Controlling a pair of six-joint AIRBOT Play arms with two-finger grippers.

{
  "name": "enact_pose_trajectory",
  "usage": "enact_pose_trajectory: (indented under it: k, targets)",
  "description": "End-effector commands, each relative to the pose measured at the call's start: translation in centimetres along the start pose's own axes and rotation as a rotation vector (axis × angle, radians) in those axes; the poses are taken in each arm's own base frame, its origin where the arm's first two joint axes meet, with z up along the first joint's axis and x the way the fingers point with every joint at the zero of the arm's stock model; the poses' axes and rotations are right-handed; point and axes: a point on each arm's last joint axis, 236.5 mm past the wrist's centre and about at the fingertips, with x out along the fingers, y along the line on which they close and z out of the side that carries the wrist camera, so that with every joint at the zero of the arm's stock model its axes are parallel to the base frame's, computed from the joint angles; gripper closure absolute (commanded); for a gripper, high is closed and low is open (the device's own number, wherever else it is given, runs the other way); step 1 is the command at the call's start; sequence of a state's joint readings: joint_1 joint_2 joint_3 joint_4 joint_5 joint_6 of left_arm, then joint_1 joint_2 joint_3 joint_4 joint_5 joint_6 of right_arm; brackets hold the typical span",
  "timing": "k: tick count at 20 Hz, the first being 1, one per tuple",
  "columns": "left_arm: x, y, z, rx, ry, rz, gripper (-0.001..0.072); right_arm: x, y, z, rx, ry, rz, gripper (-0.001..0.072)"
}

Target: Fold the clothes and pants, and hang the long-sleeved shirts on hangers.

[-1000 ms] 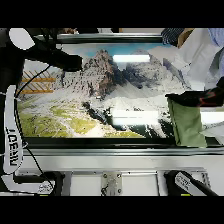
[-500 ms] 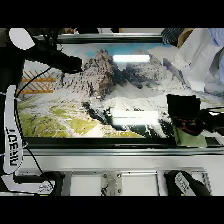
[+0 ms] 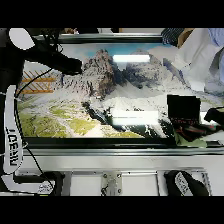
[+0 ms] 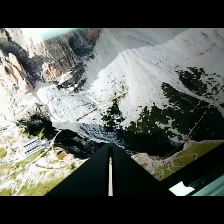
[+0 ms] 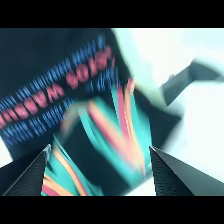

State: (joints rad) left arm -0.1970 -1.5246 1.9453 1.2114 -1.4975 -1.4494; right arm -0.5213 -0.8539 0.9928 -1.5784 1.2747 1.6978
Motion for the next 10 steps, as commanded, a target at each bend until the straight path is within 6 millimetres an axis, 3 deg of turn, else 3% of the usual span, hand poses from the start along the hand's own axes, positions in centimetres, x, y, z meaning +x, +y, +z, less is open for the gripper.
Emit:
enact_pose_trajectory:
  k: [1, 3, 5, 8, 9, 10]
  targets:
    - [0.0, -0.1, -0.1, -0.001, 0.003, -0.002, 0.0693, -6.9, 3.0, 3.6, -0.036, -0.248, 0.138, 0.0036]
    - [0.0, -0.2, 0.0, -0.001, 0.002, -0.007, 0.0693, -10.2, 8.5, 2.6, -0.107, -0.303, 0.377, 0.0039]
    - [0.0, -0.1, 0.2, -0.001, -0.008, -0.006, 0.0693, -13.0, 13.9, 0.4, -0.205, -0.299, 0.599, 0.0073]
    - [0.0, -0.2, 0.3, -0.008, -0.013, -0.006, 0.0693, -14.1, 19.0, -3.7, -0.337, -0.210, 0.766, 0.0073]
    - [0.0, -0.1, 0.4, -0.006, -0.016, -0.005, 0.0693, -13.9, 20.3, -5.3, -0.387, -0.171, 0.795, 0.0120]
    - [0.0, -0.1, 0.4, -0.006, -0.018, -0.005, 0.0693, -13.7, 21.4, -6.8, -0.427, -0.132, 0.820, 0.0290]
